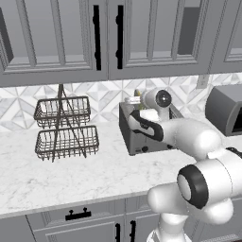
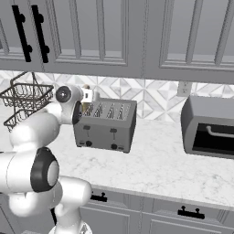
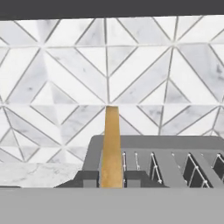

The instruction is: Start the toaster. Once the lever pops up, take the bread to the plate on the dining counter.

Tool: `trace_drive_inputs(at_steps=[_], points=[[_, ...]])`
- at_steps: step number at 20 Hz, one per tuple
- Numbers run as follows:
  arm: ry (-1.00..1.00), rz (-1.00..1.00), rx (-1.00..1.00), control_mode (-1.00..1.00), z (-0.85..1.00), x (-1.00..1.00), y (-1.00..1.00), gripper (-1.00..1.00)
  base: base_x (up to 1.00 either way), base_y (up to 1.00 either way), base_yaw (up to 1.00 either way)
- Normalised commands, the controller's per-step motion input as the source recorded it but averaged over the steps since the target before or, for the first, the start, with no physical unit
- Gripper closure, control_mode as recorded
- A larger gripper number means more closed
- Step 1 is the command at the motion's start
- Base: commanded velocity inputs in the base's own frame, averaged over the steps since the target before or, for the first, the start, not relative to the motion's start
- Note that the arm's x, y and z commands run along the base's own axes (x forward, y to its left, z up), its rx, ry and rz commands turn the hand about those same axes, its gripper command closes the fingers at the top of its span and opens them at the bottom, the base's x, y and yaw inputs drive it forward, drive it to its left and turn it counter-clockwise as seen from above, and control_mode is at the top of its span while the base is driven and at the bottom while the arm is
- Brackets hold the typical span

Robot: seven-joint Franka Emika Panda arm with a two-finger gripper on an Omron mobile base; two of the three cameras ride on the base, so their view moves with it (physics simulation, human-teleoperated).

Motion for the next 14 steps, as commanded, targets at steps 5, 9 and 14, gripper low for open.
trace_drive_inputs(at_steps=[5,9,14], points=[[-0.12,0.00,0.00,-1.00,0.41,-0.41,0.00,1.00,0.00,0.00,0.00],[0.00,0.00,0.05,-1.00,0.34,-0.77,0.00,1.00,0.00,0.00,0.00],[0.06,0.00,0.06,-1.00,0.32,-0.93,0.00,1.00,0.00,0.00,0.00]])
